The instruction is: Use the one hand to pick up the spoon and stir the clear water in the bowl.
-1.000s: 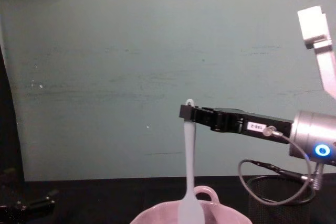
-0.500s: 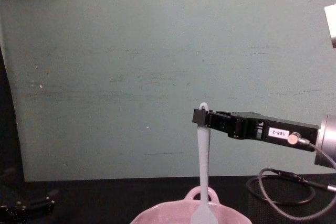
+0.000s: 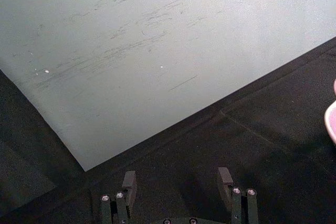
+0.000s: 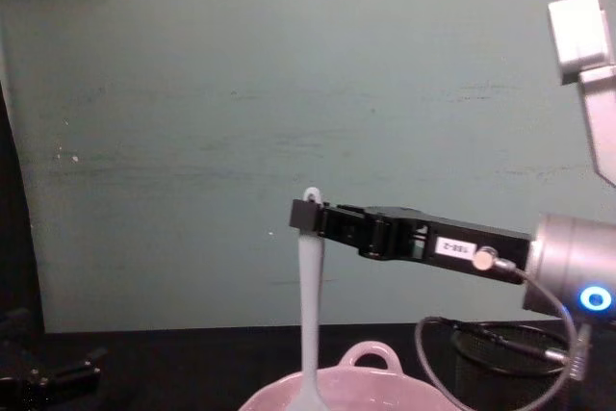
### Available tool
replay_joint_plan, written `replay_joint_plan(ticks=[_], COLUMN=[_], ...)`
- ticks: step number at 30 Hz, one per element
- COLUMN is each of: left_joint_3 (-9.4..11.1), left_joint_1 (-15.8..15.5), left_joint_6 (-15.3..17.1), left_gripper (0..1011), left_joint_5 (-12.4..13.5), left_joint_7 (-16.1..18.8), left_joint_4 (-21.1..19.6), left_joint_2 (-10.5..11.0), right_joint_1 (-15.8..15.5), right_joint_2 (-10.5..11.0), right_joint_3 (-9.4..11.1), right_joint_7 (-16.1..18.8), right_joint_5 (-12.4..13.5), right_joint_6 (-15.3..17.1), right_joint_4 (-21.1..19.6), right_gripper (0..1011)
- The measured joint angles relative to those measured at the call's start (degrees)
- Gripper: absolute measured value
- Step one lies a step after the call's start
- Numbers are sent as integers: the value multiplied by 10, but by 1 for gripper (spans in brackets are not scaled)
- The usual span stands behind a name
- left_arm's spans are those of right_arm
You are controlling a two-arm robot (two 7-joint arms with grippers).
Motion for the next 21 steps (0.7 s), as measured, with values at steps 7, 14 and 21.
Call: replay_joint_plan(ticks=[7,14,21], left_joint_3=[0,0,0], left_joint_1=[0,0,0], left_joint_6=[0,0,0], left_gripper=[1011,1011,1011], left_joint_5=[0,0,0], left_joint_7=[0,0,0], left_joint_4=[0,0,0], left_joint_2=[0,0,0], right_joint_1=[37,72,82], right_joint_2=[-32,-54,-50], right_joint_3=[-13,-10,7], right_joint_7=[10,14,11], right_joint_5=[-3,-7,-9], right_joint_6=[-8,-17,-21], right_joint_4=[55,118,141], right_gripper=[111,110,110])
